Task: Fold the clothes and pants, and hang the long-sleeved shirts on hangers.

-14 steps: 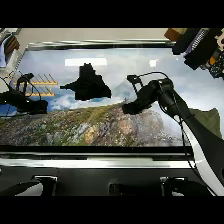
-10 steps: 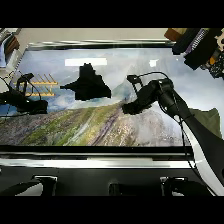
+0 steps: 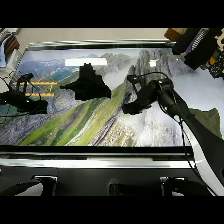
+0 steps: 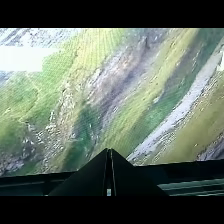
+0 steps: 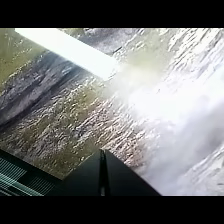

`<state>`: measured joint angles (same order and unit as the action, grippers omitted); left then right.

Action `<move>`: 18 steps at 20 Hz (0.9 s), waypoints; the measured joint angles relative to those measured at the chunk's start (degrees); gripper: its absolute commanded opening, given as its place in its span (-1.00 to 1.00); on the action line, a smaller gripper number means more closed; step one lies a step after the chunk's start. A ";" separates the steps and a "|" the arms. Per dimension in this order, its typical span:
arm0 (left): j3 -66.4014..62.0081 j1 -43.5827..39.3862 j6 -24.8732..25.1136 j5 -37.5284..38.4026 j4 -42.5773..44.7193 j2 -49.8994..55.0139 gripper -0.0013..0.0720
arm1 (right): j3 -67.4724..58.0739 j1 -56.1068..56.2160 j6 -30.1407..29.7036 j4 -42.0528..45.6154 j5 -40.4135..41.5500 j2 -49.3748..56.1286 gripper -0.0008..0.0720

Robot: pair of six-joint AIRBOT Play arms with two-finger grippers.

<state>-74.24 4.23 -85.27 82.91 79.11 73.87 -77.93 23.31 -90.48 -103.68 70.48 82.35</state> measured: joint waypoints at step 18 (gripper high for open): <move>-0.37 -2.36 -2.56 -16.85 -6.64 4.00 1.00 | 0.00 0.00 2.47 -0.63 -1.27 0.00 -0.21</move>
<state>-74.61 1.87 -87.83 66.06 72.47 77.87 -77.93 23.31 -88.01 -104.31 69.21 82.35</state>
